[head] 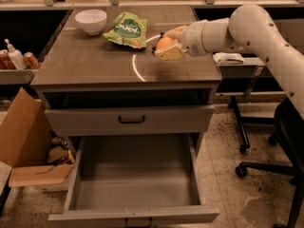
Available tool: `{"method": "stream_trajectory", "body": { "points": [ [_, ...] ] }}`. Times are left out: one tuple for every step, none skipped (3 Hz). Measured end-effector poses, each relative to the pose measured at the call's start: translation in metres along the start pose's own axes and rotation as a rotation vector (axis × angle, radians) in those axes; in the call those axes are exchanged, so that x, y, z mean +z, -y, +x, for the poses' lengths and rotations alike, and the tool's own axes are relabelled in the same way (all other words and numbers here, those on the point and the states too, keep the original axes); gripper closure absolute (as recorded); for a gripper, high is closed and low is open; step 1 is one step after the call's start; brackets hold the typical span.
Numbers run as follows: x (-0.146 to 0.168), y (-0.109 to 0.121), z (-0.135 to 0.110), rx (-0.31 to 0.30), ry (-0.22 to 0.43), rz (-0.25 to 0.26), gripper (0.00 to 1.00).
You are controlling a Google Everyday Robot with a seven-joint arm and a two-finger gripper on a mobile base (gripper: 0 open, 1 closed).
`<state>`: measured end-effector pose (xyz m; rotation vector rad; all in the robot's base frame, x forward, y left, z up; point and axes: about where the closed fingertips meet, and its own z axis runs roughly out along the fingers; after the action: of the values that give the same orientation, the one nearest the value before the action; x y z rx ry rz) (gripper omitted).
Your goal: Pick orange from middle drawer and place on counter
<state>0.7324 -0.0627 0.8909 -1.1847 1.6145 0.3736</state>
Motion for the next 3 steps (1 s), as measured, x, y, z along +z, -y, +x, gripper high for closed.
{"method": "stream_trajectory", "body": {
  "points": [
    [0.004,0.004,0.006,0.023,-0.019,0.008,0.81],
    [0.011,0.007,0.007,0.043,-0.012,0.032,0.57],
    [0.019,0.01,0.01,0.063,0.001,0.051,0.36]
  ]
}}
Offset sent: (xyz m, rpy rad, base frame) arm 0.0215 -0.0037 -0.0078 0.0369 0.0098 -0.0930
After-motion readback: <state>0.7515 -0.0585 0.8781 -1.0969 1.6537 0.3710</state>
